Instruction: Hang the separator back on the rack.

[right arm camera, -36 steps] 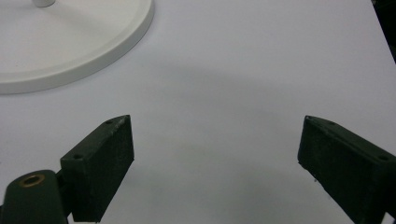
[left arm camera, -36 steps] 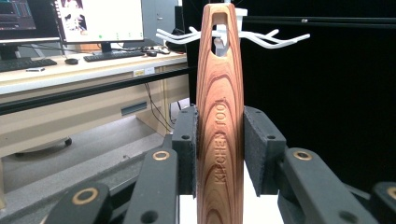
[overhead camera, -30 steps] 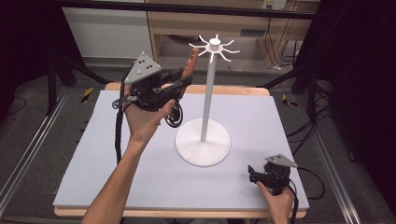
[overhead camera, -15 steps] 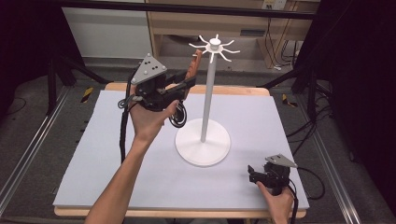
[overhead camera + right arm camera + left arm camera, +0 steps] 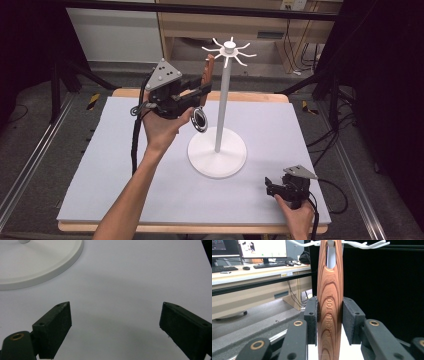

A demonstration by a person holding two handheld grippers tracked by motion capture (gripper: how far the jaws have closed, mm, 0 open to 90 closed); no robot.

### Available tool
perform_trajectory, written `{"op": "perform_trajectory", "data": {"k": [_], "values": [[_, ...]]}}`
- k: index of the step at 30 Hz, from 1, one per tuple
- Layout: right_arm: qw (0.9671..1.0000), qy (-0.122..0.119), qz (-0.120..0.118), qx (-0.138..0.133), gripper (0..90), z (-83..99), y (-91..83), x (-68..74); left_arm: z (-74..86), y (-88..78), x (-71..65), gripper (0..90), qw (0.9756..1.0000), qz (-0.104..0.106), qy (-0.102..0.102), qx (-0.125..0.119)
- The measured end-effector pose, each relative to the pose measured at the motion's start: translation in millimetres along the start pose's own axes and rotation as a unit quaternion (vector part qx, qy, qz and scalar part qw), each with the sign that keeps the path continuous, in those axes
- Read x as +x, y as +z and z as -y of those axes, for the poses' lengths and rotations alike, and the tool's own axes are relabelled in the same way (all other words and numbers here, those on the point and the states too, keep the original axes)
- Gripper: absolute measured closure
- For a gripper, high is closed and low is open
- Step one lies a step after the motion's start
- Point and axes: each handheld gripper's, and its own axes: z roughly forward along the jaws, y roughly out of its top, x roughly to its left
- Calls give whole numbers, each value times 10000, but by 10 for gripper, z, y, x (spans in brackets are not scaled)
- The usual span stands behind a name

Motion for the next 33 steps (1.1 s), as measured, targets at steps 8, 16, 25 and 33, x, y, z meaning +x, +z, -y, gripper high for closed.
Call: {"op": "perform_trajectory", "data": {"k": [8, 16, 25, 33], "values": [[10000, -8, 11, 10, 110, -1, 3, 5, 15, 34, 18, 670, 10000, 62, -29, -27], [10000, -17, 4, 17, 110, 0, 4, 7, 23, 73, 2, 662, 10000, -28, 29, 46], [10000, -10, 16, 23, 109, 1, 2, 0, 72, 114, -2, 665, 9997, -52, 117, 188], [10000, -9, 24, 22, 109, -1, 5, 3, 144, -14, 10, 610, 9997, -44, 163, 165]]}}
